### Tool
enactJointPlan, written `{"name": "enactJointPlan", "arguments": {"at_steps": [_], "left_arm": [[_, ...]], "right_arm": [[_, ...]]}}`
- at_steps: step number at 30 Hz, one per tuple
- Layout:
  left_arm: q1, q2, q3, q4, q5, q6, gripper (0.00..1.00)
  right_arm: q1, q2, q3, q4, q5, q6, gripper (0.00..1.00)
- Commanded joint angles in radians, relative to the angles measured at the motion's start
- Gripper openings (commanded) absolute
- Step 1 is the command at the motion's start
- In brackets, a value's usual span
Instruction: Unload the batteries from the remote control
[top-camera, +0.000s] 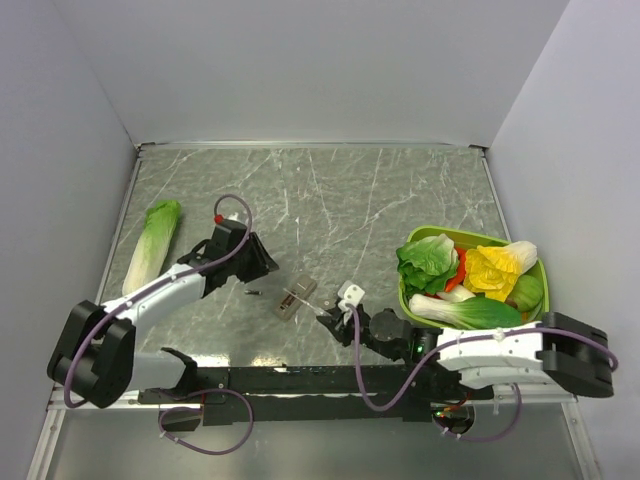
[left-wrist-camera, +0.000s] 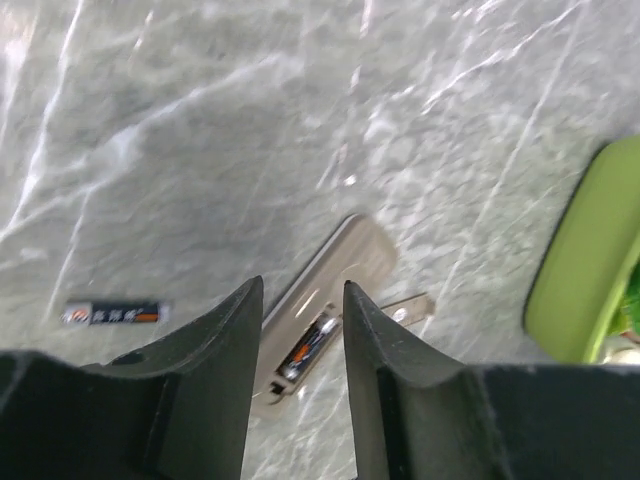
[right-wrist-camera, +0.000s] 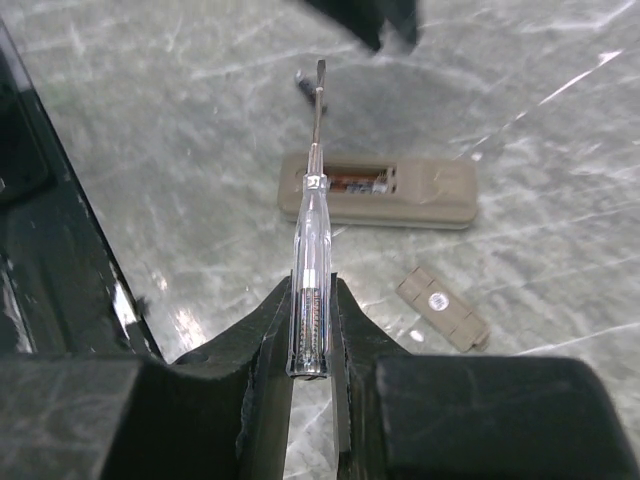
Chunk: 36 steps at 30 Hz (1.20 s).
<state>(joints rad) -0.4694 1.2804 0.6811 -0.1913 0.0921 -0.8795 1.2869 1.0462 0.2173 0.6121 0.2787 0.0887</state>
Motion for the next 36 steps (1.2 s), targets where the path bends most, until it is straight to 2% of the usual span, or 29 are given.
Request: {"name": "enactJointPlan", "arguments": {"at_steps": [1, 4, 11, 17, 21, 25, 29, 30, 32, 34, 36], "left_arm": [[-0.003, -0.032, -0.077, 0.019, 0.05, 0.024, 0.41], [-0.002, -0.038, -0.129, 0.061, 0.095, 0.02, 0.4], [-0.049, -0.024, -0.189, 0.111, 0.13, 0.005, 0.34], [-0.144, -0.019, -0.221, 0.134, 0.11, -0.053, 0.32], [-0.207, -0.038, -0.264, 0.185, 0.115, -0.143, 0.3], [-0.285, -0.047, -0.293, 0.318, 0.15, -0.214, 0.29], [-0.304, -0.055, -0.296, 0.444, 0.179, -0.234, 0.36], [-0.304, -0.055, -0.284, 0.431, 0.172, -0.217, 0.38], [-0.304, -0.056, -0.21, 0.304, 0.108, -0.169, 0.41], [-0.302, -0.055, -0.128, 0.131, 0.004, -0.15, 0.44], [-0.301, -0.047, -0.08, 0.06, -0.055, -0.107, 0.48]], "right_arm": [[0.003, -0.13, 0.096, -0.397, 0.073, 0.049, 0.0], [-0.004, -0.208, 0.122, -0.519, 0.115, 0.092, 0.0], [-0.009, -0.393, 0.152, -0.692, 0.204, 0.184, 0.0], [-0.015, -0.407, 0.198, -0.79, 0.272, 0.216, 0.0], [-0.029, -0.39, 0.211, -0.813, 0.29, 0.262, 0.0], [-0.047, -0.333, 0.221, -0.825, 0.301, 0.298, 0.0], [-0.055, -0.313, 0.218, -0.813, 0.284, 0.313, 0.0], [-0.055, -0.316, 0.217, -0.81, 0.278, 0.318, 0.0], [-0.058, -0.322, 0.209, -0.801, 0.255, 0.321, 0.0], [-0.058, -0.328, 0.208, -0.804, 0.203, 0.33, 0.0], [-0.058, -0.33, 0.203, -0.801, 0.115, 0.341, 0.0]]}}
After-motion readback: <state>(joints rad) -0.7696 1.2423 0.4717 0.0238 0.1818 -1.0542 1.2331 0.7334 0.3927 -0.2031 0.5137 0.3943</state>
